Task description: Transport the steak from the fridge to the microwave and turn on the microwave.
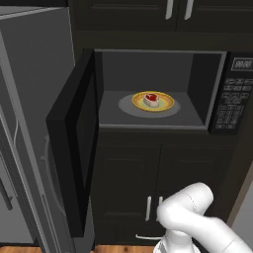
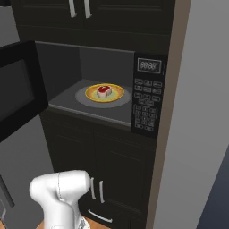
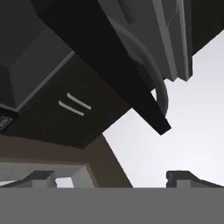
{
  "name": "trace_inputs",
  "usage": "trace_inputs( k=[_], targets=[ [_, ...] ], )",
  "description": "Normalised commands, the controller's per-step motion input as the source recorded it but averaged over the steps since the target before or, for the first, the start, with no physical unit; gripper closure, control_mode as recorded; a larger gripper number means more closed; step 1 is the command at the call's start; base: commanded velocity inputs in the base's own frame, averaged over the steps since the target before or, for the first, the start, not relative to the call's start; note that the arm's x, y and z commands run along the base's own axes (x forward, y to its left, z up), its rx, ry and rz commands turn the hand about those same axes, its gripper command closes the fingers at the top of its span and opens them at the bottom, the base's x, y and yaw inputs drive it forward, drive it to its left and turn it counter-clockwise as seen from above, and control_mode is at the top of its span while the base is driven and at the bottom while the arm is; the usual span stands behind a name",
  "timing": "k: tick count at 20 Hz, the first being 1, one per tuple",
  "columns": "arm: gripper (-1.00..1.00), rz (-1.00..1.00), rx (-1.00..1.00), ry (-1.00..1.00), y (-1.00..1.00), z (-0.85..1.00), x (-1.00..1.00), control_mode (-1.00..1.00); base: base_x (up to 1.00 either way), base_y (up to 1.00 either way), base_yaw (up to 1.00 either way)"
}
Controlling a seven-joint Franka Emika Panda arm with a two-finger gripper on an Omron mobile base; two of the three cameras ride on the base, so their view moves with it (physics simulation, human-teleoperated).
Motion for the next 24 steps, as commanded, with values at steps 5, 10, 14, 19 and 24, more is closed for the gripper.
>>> trace_inputs(
  k=[5,10,14,19,24],
  targets=[
    [-1.0,0.0,0.0,-0.17,0.1,-0.17,0.35,-1.0,0.0,0.0,0.0],
    [-1.0,-0.01,0.04,-0.17,0.22,-0.1,0.42,-1.0,0.0,0.0,0.0],
    [-1.0,-0.04,0.08,-0.14,0.34,-0.08,0.32,-1.0,0.0,0.0,0.0],
    [-1.0,-0.04,0.09,-0.1,0.55,-0.33,0.04,-1.0,0.0,0.0,0.0],
    [-1.0,-0.04,0.1,-0.03,0.53,-0.4,0.0,-1.0,0.0,0.0,0.0]
  ],
)
